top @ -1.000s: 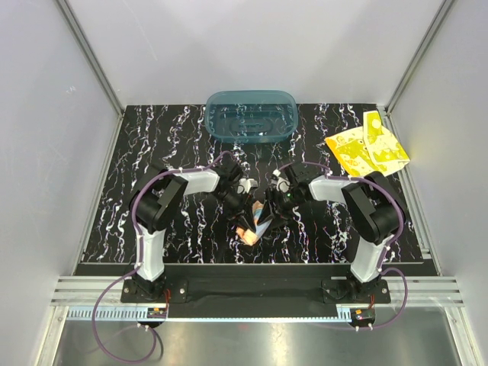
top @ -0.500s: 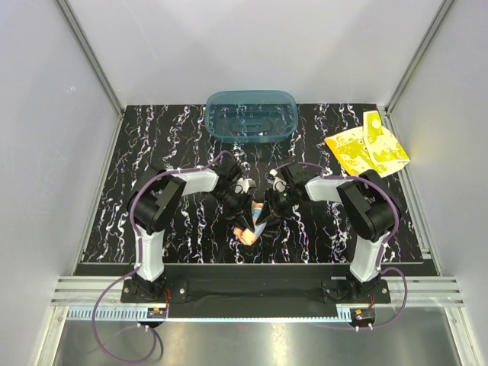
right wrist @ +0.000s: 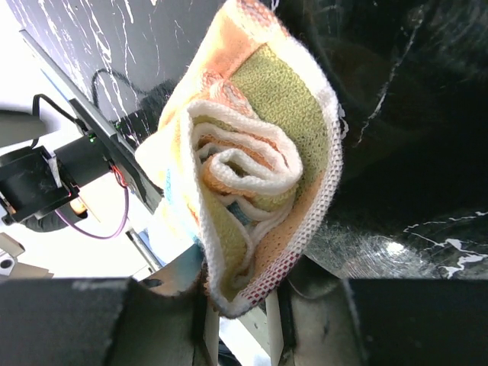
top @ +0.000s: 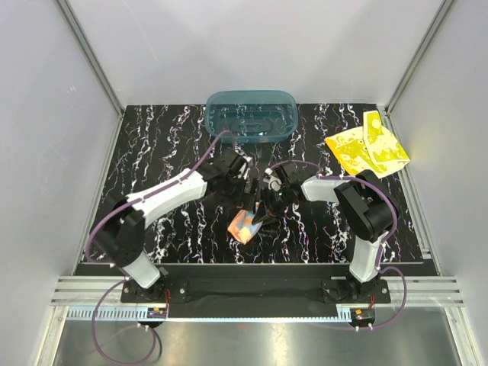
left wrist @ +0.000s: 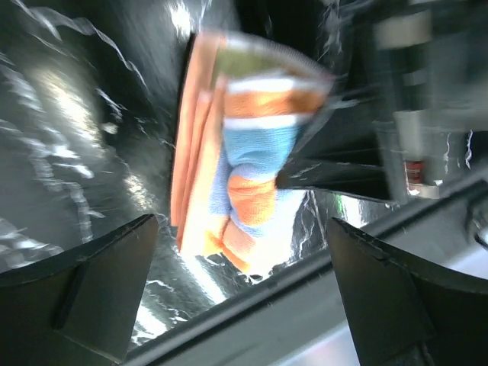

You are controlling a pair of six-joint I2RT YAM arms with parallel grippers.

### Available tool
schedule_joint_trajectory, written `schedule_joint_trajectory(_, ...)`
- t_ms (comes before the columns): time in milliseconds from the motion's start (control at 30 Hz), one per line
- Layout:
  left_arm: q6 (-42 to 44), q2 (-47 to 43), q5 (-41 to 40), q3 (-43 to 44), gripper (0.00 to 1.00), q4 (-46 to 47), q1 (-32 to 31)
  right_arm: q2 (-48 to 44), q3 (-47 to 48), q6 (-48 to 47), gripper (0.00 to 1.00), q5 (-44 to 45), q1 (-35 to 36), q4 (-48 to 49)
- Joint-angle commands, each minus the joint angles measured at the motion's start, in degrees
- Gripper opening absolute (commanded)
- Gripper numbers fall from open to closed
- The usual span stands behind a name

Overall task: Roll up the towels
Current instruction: Roll the towel

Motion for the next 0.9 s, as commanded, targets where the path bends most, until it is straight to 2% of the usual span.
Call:
schedule_joint_trajectory(0, 0.75, -5.13, -20.43, 6.30, 0.99, -3.52, -7.26, 2.01, 0.81, -1.75, 0.15, 7.19, 1.21, -3.45)
schedule_joint_trajectory(33, 1.01, -5.22, -27.51, 7.28, 0.99, -4.41, -9.28, 2.09, 0.89, -1.67, 0.15, 7.11, 1.30, -3.54)
schedule_joint_trajectory(67, 1.02, -5.31, -30.54, 7.90, 0.99, -5.20, -12.95, 2.18, 1.33, -1.75, 0.15, 7.11, 1.48, -3.80)
schedule_joint_trajectory(167, 0.58, -5.14, -35.48, 7.38, 0.99, -4.16, -17.80, 2.53, 2.12, -1.67, 0.15, 7.20, 1.65, -4.51)
schedule_joint_trajectory(233, -0.12, -5.40, -36.80, 6.42, 0.85, -2.67, -19.66, 2.62, 2.56, -1.84, 0.15, 7.28, 1.74, -5.38)
schedule_joint_trajectory(300, -0.65, -5.05, -38.03, 6.15, 0.65, -1.52, -22.47, 2.54, 3.09, -2.10, 0.15, 7.20, 1.74, -6.44)
schedule_joint_trajectory(433, -0.92, -2.59, -43.91, 7.11, 0.52, -2.13, -27.13, 2.18, 3.71, -2.89, 0.15, 7.28, 1.83, -8.20)
schedule_joint_trajectory(667, -2.58, 3.65, -47.44, 9.31, 0.42, -4.15, -32.49, 2.18, 4.32, -2.98, 0.15, 7.37, 1.83, -9.25)
schedule_joint_trajectory(867, -6.97, 7.51, -51.57, 9.05, 0.40, -6.17, -34.26, 1.83, 4.32, -2.98, 0.14, 7.28, 1.83, -9.43)
